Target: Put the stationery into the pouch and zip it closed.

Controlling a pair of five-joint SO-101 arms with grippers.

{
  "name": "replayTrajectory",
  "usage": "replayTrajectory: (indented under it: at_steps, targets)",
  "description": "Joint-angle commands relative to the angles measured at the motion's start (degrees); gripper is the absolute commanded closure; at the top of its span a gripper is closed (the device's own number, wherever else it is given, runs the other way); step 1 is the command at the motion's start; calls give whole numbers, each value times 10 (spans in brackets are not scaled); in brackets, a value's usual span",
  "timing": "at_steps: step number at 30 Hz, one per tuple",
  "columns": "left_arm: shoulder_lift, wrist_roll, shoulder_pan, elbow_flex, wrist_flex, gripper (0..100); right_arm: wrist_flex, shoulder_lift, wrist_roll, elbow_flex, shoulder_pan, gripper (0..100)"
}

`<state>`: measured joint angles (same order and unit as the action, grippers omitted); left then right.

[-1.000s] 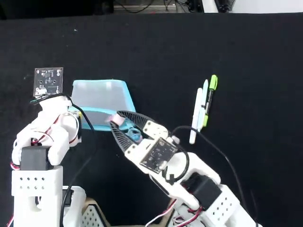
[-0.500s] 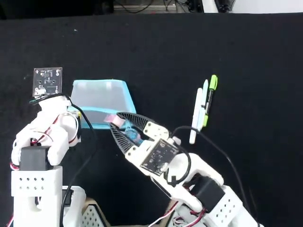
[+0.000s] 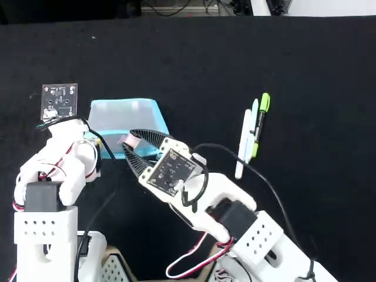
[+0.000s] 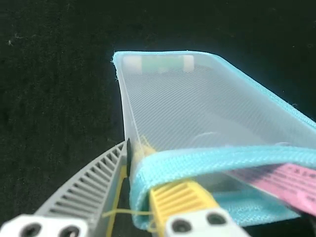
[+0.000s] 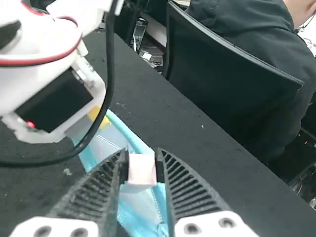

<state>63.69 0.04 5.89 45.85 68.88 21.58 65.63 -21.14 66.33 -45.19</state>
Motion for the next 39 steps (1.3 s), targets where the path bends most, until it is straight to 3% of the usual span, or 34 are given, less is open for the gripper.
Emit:
replayTrajectory:
  at_steps: [1,15,18,21,32,39]
  targets:
    - [6,3,-6,-12,0,967,14,-7,-5,-12,-18,987]
    - [6,3,-6,-11,0,967,16,-7,-1,-7,-65,984]
    - [6,3,-6,-11,0,967,20,-8,-1,-7,-64,923]
    - [6,3,-6,-11,0,967,58,-8,0,-18,-64,861]
    - [6,3,-6,-11,0,967,255,-4,0,-181,-61,877]
    - [6,3,-6,-11,0,967,404,-4,0,-324,49,877]
